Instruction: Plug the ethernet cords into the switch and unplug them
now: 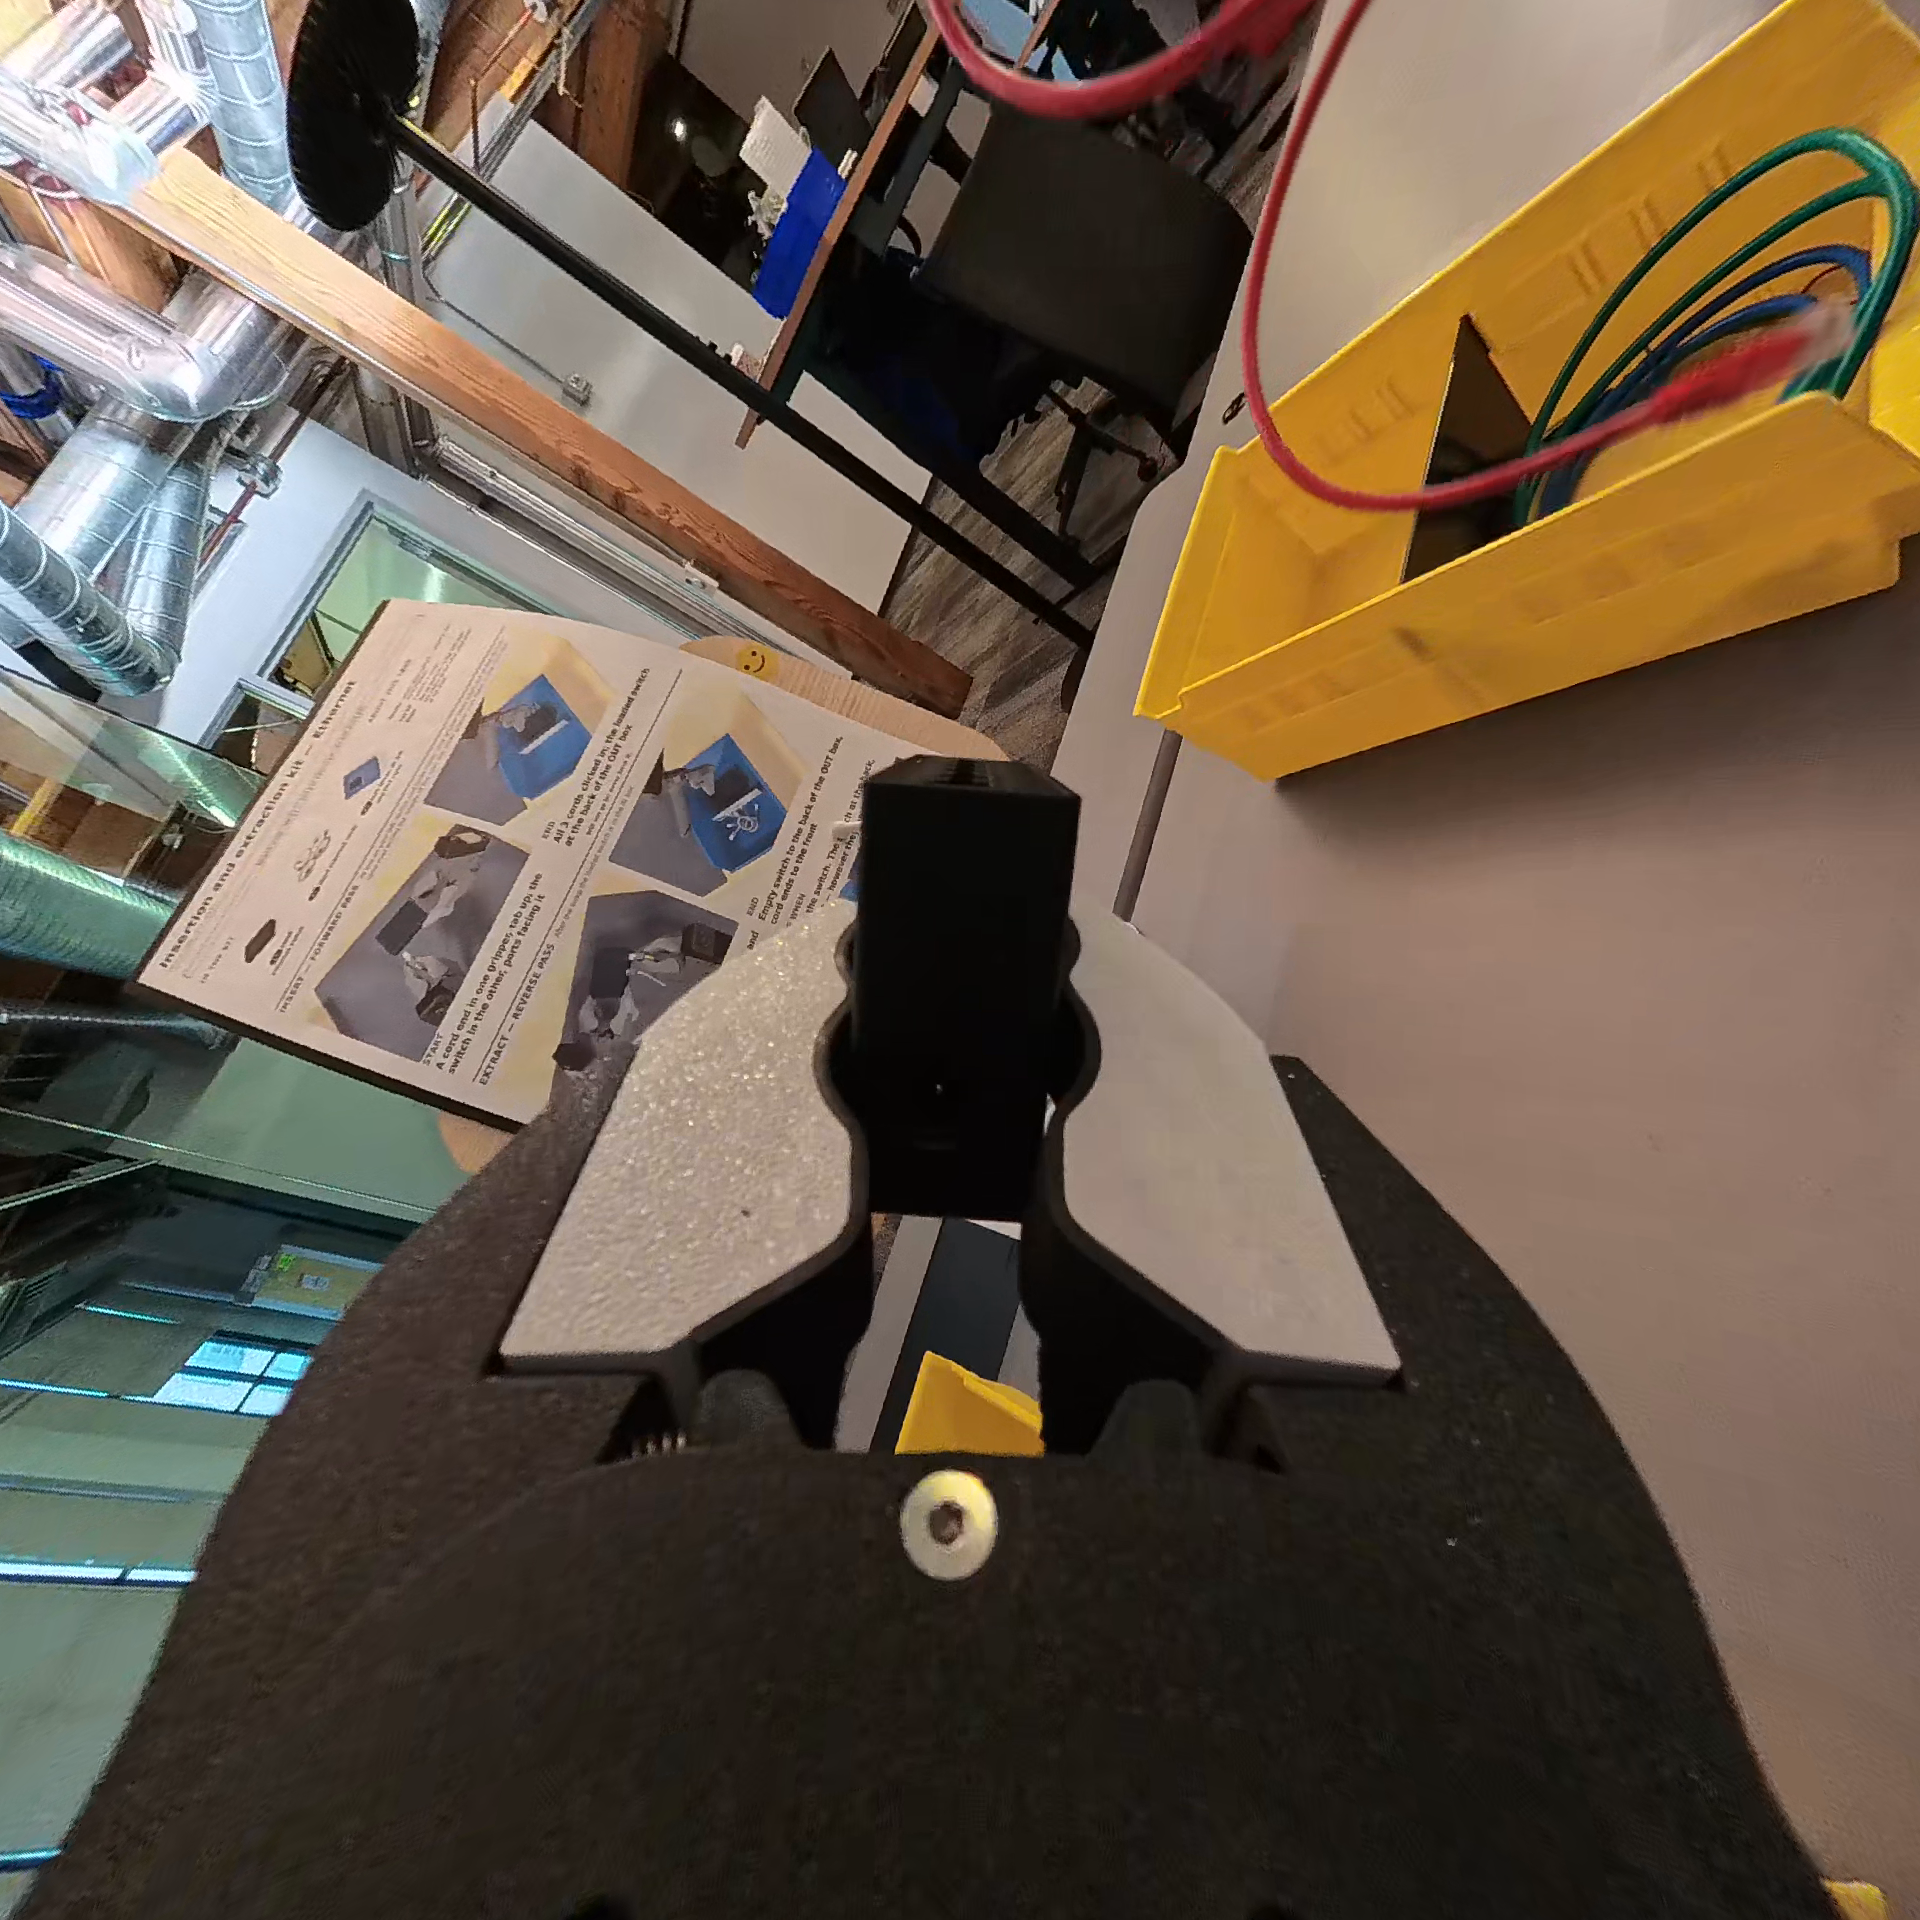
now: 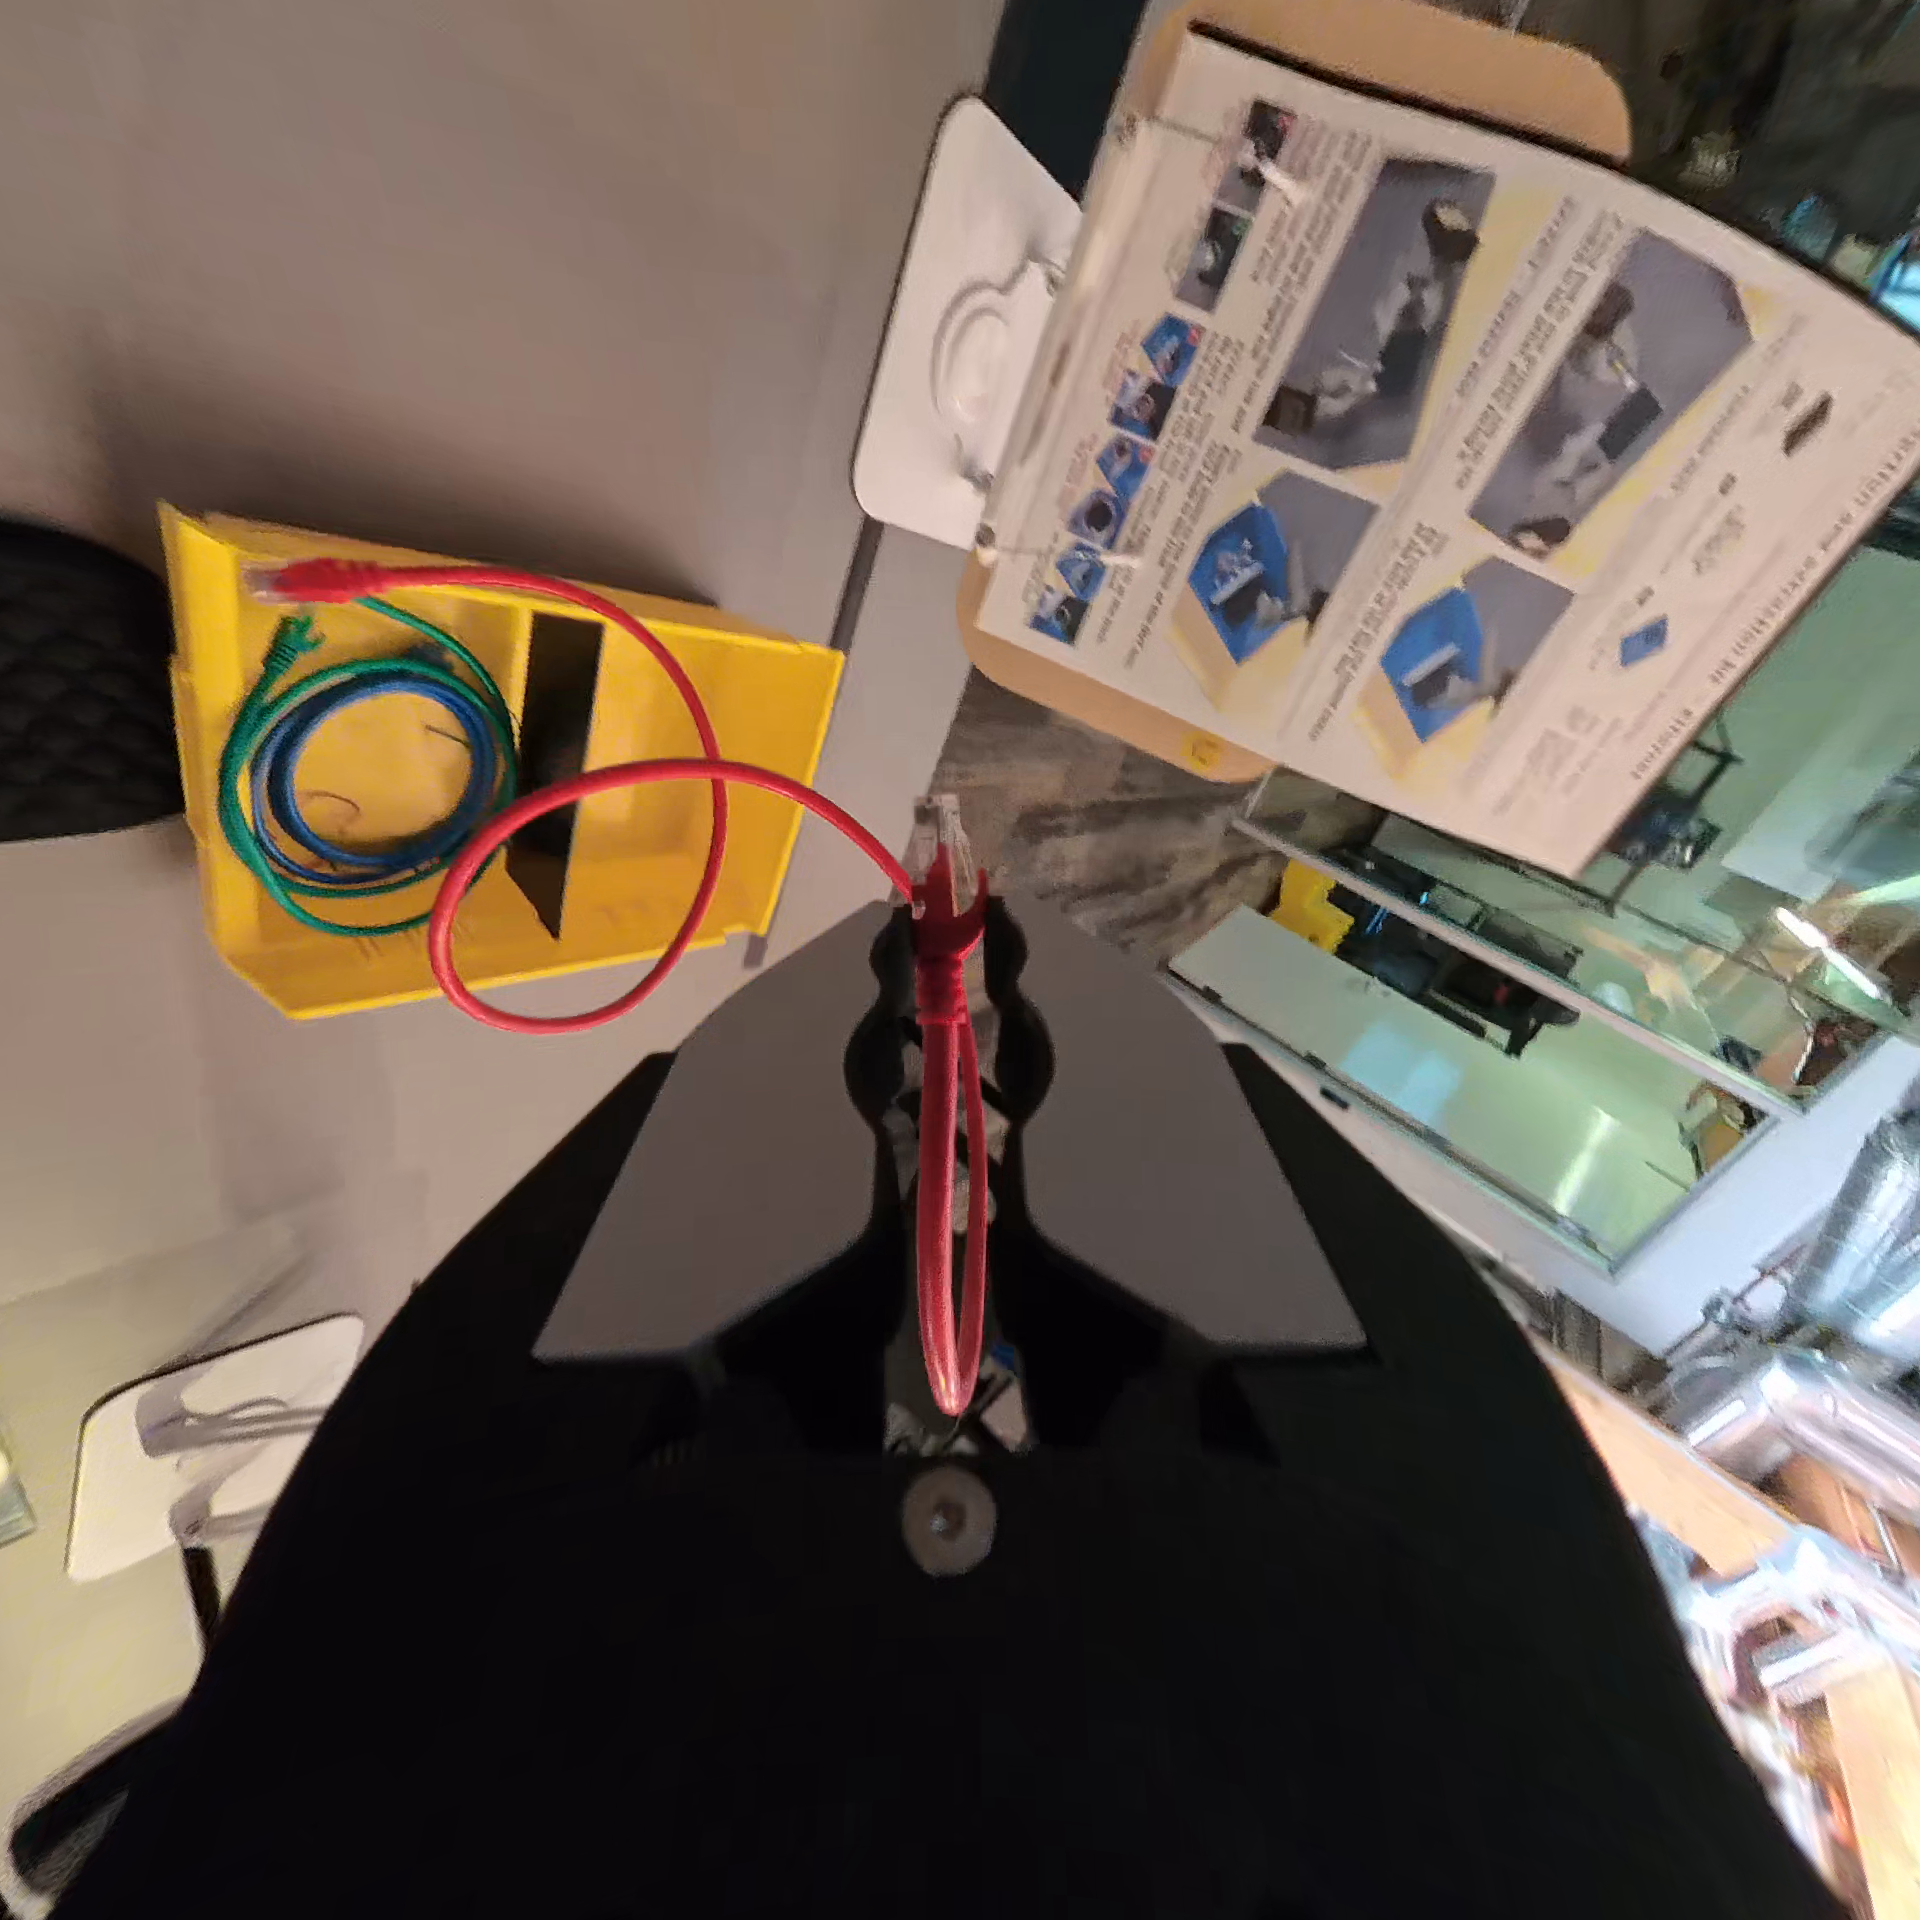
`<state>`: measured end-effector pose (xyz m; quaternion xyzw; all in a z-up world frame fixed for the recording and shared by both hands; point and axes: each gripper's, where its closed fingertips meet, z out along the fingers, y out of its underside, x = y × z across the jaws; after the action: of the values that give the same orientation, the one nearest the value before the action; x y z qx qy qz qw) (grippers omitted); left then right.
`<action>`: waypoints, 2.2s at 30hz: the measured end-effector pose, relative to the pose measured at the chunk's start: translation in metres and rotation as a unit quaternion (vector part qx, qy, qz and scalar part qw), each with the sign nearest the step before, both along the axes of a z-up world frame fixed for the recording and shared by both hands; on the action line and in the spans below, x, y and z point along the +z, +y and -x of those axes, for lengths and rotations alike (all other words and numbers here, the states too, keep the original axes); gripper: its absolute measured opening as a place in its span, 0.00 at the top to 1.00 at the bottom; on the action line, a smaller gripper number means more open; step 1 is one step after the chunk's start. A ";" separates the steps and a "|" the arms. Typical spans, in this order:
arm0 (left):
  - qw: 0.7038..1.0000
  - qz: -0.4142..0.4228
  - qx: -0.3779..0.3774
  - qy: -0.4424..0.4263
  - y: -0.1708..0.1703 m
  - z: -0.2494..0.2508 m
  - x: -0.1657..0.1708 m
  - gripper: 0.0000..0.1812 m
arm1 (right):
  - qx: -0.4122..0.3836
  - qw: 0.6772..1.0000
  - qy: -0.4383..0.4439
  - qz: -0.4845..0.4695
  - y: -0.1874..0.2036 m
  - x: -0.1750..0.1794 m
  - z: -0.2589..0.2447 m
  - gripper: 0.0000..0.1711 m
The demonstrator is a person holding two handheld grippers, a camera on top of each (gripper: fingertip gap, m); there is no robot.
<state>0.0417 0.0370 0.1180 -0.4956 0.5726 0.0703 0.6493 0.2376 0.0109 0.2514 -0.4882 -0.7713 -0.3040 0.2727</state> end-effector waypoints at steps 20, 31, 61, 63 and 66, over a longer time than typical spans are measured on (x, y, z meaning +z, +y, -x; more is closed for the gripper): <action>1.000 0.003 -0.018 0.003 -0.005 -0.008 -0.001 0.84 | -0.103 0.990 0.071 0.064 0.035 -0.051 -0.059 0.91; 1.000 0.004 -0.029 0.000 -0.007 -0.011 -0.001 0.84 | -0.158 0.918 0.270 0.242 0.043 -0.228 -0.079 0.92; 0.975 0.036 -0.217 -0.017 -0.063 -0.057 -0.002 0.84 | 0.233 0.909 0.344 0.008 -0.038 -0.126 0.149 0.84; 0.975 0.045 -0.217 -0.018 -0.058 -0.058 -0.006 0.84 | 0.214 0.920 0.328 0.005 -0.036 -0.128 0.146 0.84; 0.991 0.026 -0.130 0.001 -0.028 -0.051 -0.018 0.83 | 0.177 0.946 0.268 -0.033 -0.018 -0.131 0.130 0.84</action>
<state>0.0925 0.0087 0.1004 -0.4333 0.6347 -0.0288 0.6392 0.1074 -0.0073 0.1208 -0.3976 -0.7335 -0.1342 0.5346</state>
